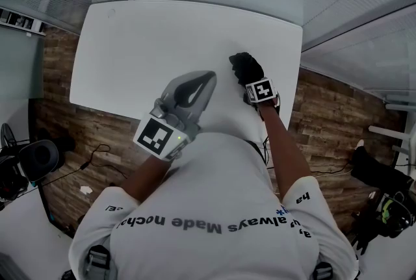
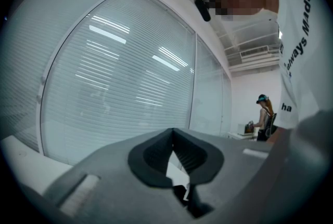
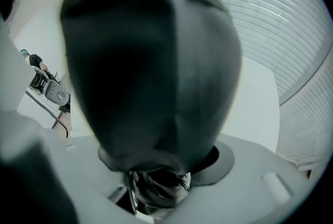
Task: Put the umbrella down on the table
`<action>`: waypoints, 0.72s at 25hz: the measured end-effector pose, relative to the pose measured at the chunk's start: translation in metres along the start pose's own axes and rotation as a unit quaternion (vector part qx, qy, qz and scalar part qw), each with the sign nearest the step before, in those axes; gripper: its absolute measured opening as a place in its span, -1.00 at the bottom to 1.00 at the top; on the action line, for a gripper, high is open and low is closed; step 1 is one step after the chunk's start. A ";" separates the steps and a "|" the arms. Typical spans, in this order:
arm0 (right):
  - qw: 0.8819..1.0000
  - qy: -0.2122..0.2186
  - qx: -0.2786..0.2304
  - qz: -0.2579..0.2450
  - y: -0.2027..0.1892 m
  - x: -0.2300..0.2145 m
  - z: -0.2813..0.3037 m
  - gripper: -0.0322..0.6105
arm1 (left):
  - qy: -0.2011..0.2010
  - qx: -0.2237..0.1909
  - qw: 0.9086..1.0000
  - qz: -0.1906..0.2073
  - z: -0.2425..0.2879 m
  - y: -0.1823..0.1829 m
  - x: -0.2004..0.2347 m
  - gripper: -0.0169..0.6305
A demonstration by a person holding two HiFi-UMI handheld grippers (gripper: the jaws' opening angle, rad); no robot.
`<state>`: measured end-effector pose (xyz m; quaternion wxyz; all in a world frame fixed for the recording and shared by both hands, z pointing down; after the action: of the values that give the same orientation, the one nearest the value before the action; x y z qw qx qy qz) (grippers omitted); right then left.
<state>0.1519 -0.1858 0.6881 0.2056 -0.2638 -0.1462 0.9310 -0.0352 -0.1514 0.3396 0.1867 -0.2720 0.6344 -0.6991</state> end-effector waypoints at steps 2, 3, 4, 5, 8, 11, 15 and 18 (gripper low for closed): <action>1.000 -0.003 -0.004 0.000 0.000 0.000 -0.001 -0.07 | -0.001 0.000 1.000 0.000 -0.001 -0.001 -0.001 -0.94; 1.000 -0.005 -0.007 -0.002 0.000 0.000 -0.002 -0.11 | -0.002 -0.001 1.000 0.000 -0.001 0.000 -0.002 -0.94; 1.000 -0.007 -0.011 -0.004 0.002 0.001 -0.005 -0.17 | -0.003 -0.001 1.000 0.000 -0.001 0.000 -0.002 -0.94; 1.000 -0.009 -0.013 -0.007 0.004 0.002 -0.007 -0.17 | -0.004 -0.002 1.000 0.000 -0.002 0.001 -0.003 -0.94; 1.000 -0.011 -0.018 -0.012 0.010 0.002 -0.013 -0.21 | -0.006 -0.003 1.000 -0.001 -0.001 0.001 -0.004 -0.93; 0.999 -0.008 -0.032 -0.013 0.010 0.005 -0.022 -0.23 | -0.008 -0.002 1.000 -0.001 -0.002 0.000 -0.005 -0.94; 0.997 0.002 -0.069 -0.024 0.005 0.015 -0.041 -0.23 | -0.009 -0.001 1.000 -0.003 -0.004 -0.001 -0.006 -0.94; 0.993 0.000 -0.110 -0.033 0.007 0.026 -0.067 -0.27 | -0.011 0.000 1.000 -0.005 -0.005 -0.003 -0.005 -0.94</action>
<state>0.1665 -0.1696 0.6198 0.2058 -0.2797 -0.2562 0.9021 -0.0338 -0.1439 0.3413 0.1897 -0.2828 0.6307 -0.6973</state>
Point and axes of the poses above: the fingertips, and each gripper's own axes: z forward along the fingers, x to its left, y out of its top, the point moved 5 cm from there along -z, backward along the fingers, and after that the axes turned 15 degrees about y, right-handed, at the moved point
